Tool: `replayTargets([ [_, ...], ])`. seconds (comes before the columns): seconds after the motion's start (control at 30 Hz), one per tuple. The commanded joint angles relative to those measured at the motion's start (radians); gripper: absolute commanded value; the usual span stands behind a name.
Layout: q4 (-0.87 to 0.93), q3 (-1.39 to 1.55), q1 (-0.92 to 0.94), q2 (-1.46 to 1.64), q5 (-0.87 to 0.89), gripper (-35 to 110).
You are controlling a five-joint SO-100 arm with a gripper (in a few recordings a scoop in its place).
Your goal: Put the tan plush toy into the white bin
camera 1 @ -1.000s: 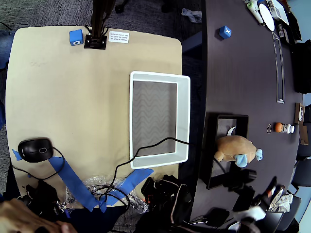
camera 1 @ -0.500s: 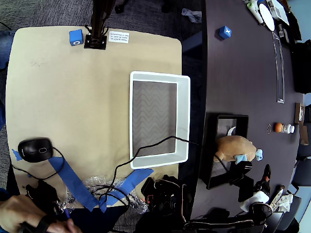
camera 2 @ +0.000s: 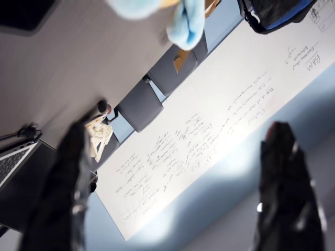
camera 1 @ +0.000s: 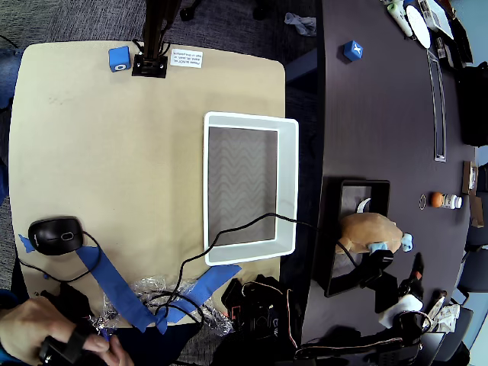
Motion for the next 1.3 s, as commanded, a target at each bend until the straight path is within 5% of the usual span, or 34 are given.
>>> replayTargets([
  [0.0,0.003,-0.049,0.008,0.014,0.005,58],
  [0.2,0.003,-0.046,0.006,-0.025,0.005,68],
  [1.27,0.000,-0.308,-0.011,-0.468,0.006,68],
])
